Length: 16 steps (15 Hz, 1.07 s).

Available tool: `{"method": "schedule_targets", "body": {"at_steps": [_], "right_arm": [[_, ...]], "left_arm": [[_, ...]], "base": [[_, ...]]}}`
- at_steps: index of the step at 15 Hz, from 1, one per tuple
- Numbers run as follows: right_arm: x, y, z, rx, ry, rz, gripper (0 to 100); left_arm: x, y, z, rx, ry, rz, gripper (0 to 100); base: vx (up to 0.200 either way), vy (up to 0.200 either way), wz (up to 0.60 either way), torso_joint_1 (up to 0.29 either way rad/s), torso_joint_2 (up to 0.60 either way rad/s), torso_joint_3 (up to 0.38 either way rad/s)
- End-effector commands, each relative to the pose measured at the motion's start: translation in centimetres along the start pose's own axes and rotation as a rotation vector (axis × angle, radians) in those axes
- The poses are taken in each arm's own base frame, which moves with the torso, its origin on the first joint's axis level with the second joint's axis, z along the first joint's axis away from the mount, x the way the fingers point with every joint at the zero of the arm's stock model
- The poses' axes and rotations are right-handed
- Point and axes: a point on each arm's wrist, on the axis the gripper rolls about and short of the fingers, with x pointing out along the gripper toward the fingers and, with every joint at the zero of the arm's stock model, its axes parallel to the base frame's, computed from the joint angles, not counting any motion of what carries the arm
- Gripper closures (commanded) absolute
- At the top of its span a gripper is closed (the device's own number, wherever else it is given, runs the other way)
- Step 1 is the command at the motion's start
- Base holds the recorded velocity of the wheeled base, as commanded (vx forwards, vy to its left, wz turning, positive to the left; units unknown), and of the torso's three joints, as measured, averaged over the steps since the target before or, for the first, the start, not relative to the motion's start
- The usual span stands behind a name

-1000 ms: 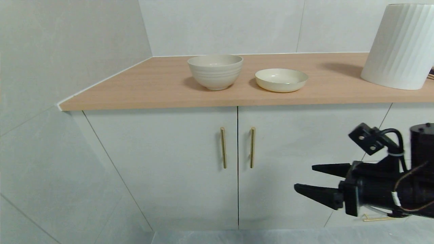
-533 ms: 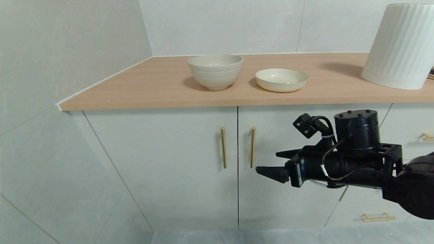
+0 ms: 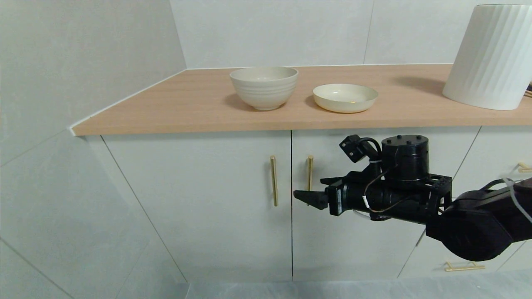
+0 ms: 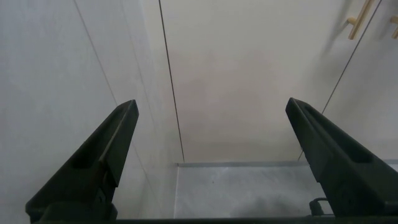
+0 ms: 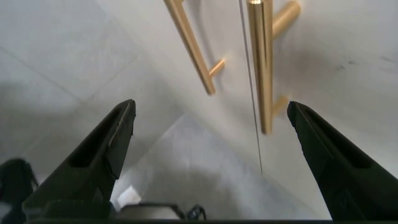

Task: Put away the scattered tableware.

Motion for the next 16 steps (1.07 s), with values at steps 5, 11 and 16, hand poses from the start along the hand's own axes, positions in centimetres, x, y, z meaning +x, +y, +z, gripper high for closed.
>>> {"method": "schedule_targets", "body": {"at_steps": [5, 11, 16], "right_arm": [[3.0, -1.0, -2.2, 0.016, -0.042, 0.014, 0], [4.1, -1.1, -2.9, 0.052, -0.062, 0.030, 0], [4.0, 0.3, -2.3, 0.126, -0.105, 0.082, 0]], "left_arm": [[0.0, 0.0, 0.0, 0.002, -0.001, 0.001, 0], [0.0, 0.0, 0.0, 0.002, -0.001, 0.001, 0], [0.0, 0.0, 0.0, 0.002, -0.001, 0.001, 0]], "base": [[0.000, 0.000, 0.00, 0.000, 0.00, 0.000], [0.000, 0.000, 0.00, 0.000, 0.00, 0.000], [0.000, 0.000, 0.00, 0.000, 0.00, 0.000]]}}
